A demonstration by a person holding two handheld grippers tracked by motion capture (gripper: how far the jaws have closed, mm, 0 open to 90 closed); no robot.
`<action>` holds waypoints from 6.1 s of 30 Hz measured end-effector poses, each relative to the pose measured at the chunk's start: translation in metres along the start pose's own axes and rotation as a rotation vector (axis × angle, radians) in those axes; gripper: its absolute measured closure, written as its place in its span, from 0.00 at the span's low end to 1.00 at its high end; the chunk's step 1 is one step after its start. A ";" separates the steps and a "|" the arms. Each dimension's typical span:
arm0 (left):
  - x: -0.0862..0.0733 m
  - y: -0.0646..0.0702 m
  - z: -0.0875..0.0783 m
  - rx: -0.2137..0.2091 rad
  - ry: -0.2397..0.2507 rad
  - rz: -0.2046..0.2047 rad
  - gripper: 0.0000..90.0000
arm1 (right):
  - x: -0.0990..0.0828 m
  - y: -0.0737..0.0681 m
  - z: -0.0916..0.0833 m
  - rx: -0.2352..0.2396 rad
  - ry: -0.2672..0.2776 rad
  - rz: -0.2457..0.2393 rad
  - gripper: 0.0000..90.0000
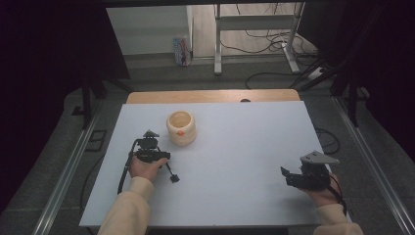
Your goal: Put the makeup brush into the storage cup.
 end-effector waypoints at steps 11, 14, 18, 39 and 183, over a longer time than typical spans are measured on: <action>0.000 0.002 0.003 0.023 -0.002 0.004 0.56 | 0.000 0.000 0.000 -0.003 0.001 0.001 0.21; 0.000 0.002 0.003 0.035 -0.001 0.010 0.59 | 0.000 0.000 0.000 -0.002 0.002 0.000 0.21; 0.000 0.003 0.003 0.071 -0.006 0.033 0.64 | 0.000 0.000 0.000 -0.003 0.002 0.000 0.21; 0.001 0.007 0.004 0.112 0.006 0.047 0.85 | 0.000 0.000 0.000 -0.006 0.003 -0.003 0.21; 0.008 0.060 -0.088 -0.361 0.278 0.290 0.95 | 0.019 -0.048 -0.004 0.120 0.076 -0.054 0.22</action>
Point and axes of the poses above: each handheld gripper's, and its own axes: z roughly forward along the jaws, x roughly out of its top, y roughly to its right, the point moved 5 cm from there along z, roughly forward along the jaws, and after that the axes turned 3 degrees about z, right-handed, at the moved point
